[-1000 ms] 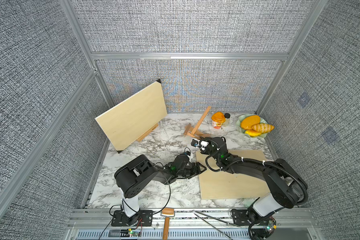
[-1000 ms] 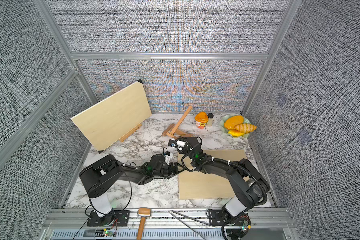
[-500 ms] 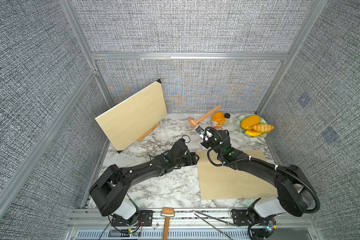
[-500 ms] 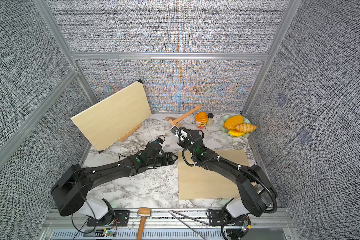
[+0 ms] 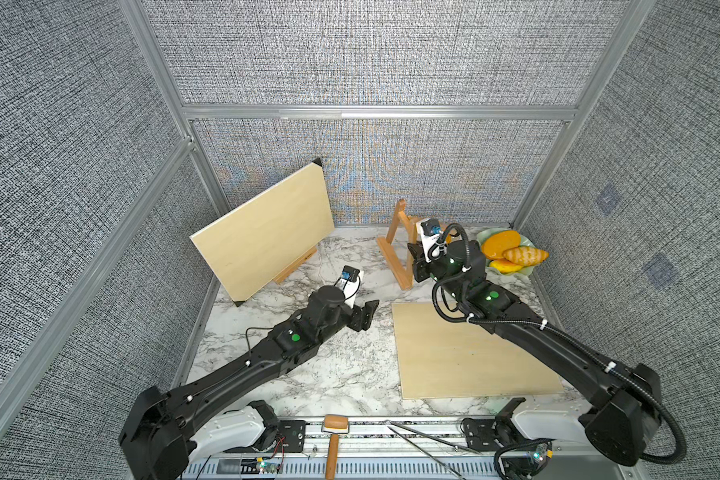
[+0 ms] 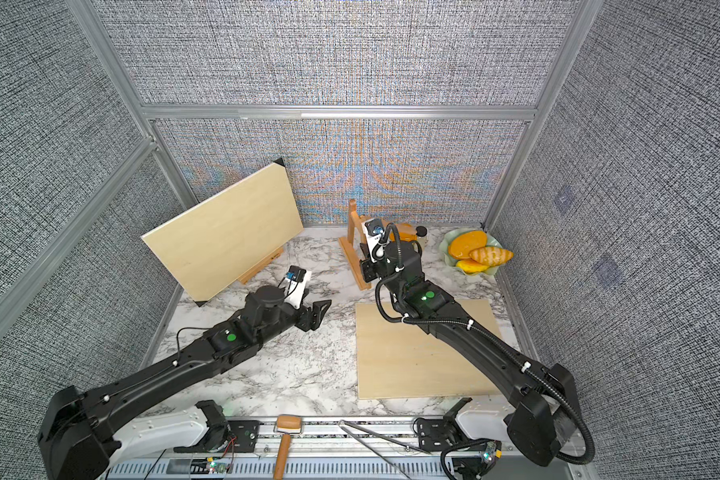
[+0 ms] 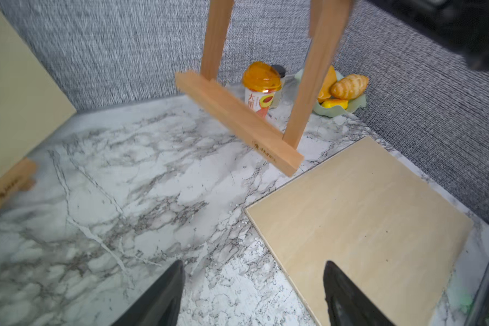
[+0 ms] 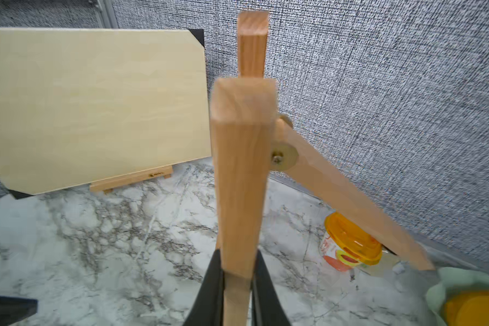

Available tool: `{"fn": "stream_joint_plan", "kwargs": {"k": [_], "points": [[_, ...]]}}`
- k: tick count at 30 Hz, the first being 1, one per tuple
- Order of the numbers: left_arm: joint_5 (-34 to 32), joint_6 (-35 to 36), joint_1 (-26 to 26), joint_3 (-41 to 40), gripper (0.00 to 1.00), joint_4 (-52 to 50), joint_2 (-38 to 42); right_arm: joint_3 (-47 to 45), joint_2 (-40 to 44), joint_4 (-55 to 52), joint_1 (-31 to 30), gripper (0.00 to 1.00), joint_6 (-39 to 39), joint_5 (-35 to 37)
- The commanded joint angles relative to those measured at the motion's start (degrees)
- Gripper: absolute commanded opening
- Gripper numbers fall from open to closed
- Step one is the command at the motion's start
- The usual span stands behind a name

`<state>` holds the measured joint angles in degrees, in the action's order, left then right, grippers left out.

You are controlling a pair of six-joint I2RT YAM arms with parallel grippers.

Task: Disassemble the easel
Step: Fold up the easel.

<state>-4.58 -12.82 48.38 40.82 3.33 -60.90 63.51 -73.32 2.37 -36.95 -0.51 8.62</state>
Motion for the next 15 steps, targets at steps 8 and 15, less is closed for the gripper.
{"fn": "stream_joint_plan", "kwargs": {"k": [8,15], "points": [[11.1,18.1,0.0,-5.3,0.79,21.9,6.0,1.8,2.9,-7.0,-3.0,0.0,-14.5,-6.5],[11.5,10.5,0.0,-1.4,0.74,22.4,-1.5,-0.8,3.4,-3.2,-6.1,0.0,-17.0,-8.4]]}}
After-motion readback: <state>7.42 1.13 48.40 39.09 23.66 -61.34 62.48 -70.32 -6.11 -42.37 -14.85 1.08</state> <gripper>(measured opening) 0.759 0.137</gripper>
